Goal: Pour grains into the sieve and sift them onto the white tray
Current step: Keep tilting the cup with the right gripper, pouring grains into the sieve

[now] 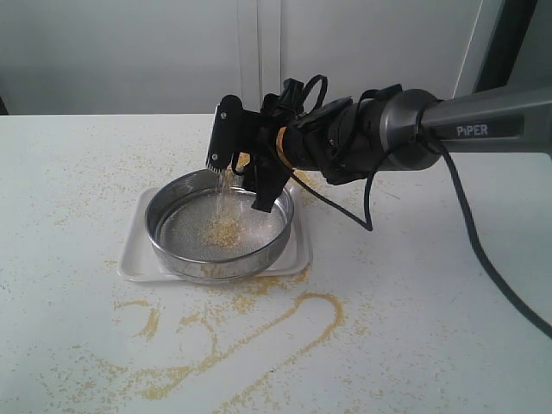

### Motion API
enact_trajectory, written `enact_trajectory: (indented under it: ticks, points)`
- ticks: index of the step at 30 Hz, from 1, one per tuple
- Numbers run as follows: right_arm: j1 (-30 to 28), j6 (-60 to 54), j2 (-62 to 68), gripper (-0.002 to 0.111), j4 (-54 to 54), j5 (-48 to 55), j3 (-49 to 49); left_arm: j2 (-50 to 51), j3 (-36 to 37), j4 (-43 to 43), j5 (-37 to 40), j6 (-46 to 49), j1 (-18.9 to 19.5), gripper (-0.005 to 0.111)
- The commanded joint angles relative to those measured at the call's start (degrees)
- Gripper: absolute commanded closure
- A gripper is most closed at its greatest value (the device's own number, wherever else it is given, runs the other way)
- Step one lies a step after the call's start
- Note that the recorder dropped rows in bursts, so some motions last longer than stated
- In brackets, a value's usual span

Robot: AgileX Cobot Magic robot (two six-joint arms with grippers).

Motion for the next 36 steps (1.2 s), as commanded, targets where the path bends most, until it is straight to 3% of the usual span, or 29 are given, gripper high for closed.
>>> enact_trajectory:
  ticks: [1,36]
  points:
    - [0.0,-0.8,-0.4,0.108,0.2,1.2,-0.5,-0.2,0.2,-0.7,-0.1,0.0,-0.1,0.107]
    - [1.2,-9.6,-0.3,0.108,0.2,3.5,-0.5,-0.2,0.2,-0.7,-0.1,0.0,-0.1,0.107]
